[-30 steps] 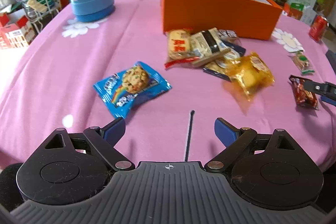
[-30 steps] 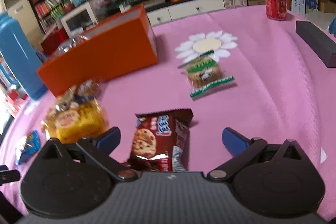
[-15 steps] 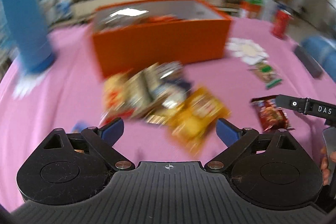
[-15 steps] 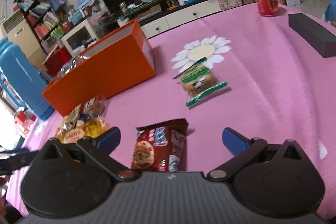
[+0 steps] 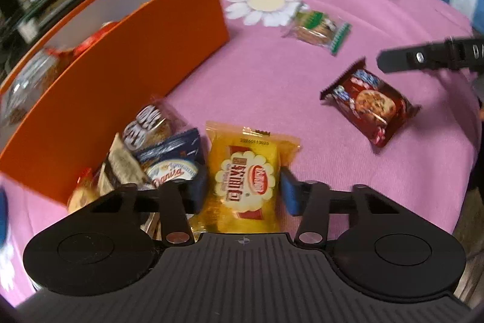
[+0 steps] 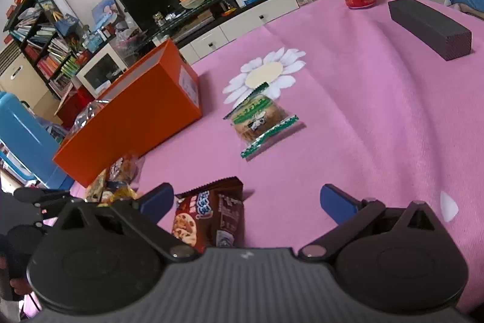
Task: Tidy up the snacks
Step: 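Grasp the yellow bread bag with the left tool, then grasp the brown chocolate cookie packet with the right tool while the left holds the bread bag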
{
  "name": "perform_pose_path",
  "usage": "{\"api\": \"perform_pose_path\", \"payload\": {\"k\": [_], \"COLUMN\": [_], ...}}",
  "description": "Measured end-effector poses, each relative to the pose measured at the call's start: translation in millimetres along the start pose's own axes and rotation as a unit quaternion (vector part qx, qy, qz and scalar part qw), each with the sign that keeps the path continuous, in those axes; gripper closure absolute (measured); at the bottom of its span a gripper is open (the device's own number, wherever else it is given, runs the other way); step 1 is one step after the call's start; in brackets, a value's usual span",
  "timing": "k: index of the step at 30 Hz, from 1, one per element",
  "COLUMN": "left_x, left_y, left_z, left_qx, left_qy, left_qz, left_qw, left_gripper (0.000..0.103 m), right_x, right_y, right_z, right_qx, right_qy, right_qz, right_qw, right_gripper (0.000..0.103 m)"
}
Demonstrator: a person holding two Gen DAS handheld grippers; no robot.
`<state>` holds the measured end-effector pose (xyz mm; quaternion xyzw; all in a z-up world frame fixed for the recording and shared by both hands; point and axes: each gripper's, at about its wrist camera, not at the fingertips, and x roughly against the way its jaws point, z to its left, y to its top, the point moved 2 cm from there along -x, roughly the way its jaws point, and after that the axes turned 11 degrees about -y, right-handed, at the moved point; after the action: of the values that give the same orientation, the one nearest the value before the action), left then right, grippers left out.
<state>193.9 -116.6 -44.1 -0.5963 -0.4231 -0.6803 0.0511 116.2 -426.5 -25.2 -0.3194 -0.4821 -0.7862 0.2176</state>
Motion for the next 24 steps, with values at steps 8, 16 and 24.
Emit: {"api": "perform_pose_path", "payload": {"k": [8,16,24], "left_x": [44.3,59.2,60.5], "left_y": [-70.1,-117.1,-118.9], "left_z": [-18.2,-28.4,-27.6], "left_qx": [0.180,0.271,0.268], "left_qy": [0.086,0.132,0.143], "left_qz": [-0.016,-0.038,-0.052], "left_qw": [0.9798,0.9527,0.9515], "left_gripper": [0.095,0.066,0.059], "right_x": [0.0,2.9,2.7], "right_y": [-2.1,-7.3,-16.5], "right_z": [5.0,18.9,39.2], "right_qx": [0.015,0.059,0.117], "right_qy": [-0.004,-0.017,-0.017], "right_qz": [-0.001,-0.020,-0.026], "right_qw": [1.000,0.998,0.993], "right_gripper": [0.001,0.001,0.001]}}
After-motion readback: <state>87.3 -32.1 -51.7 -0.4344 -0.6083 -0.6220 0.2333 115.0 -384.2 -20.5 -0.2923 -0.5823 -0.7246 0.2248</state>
